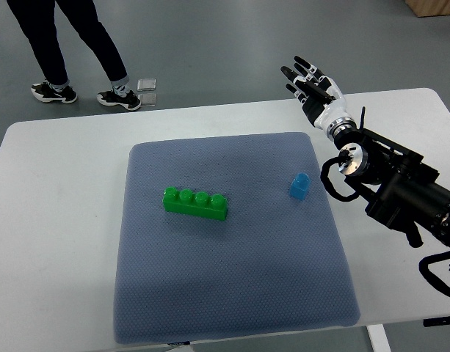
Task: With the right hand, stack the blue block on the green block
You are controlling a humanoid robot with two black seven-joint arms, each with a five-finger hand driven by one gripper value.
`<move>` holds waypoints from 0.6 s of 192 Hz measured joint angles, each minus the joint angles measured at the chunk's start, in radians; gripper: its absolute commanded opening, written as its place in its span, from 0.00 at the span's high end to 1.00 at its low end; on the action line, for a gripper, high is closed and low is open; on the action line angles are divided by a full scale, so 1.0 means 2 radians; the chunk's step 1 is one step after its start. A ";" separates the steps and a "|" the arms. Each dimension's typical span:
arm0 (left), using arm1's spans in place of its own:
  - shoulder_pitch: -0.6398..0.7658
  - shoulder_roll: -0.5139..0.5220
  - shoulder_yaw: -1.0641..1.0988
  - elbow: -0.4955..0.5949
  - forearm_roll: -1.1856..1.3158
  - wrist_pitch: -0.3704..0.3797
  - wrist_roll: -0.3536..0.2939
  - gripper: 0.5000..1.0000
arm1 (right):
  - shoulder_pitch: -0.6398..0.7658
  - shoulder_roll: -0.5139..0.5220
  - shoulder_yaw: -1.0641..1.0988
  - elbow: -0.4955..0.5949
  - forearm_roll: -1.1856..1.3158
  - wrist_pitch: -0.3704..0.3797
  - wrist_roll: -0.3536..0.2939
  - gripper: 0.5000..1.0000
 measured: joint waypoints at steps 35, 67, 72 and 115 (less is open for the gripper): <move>0.000 0.000 0.000 0.000 0.000 0.001 -0.003 0.00 | 0.000 0.000 0.000 0.000 0.000 0.000 0.000 0.17; 0.000 0.000 -0.001 0.000 0.000 0.001 -0.004 0.00 | 0.000 0.000 0.000 0.000 0.000 0.000 0.000 0.17; 0.001 0.000 -0.001 0.000 0.000 0.001 -0.004 0.00 | 0.000 0.000 0.000 0.000 0.000 0.000 0.000 0.17; 0.001 0.000 -0.001 0.000 0.000 0.001 -0.004 0.00 | 0.000 -0.002 0.000 0.000 0.000 0.000 0.000 0.17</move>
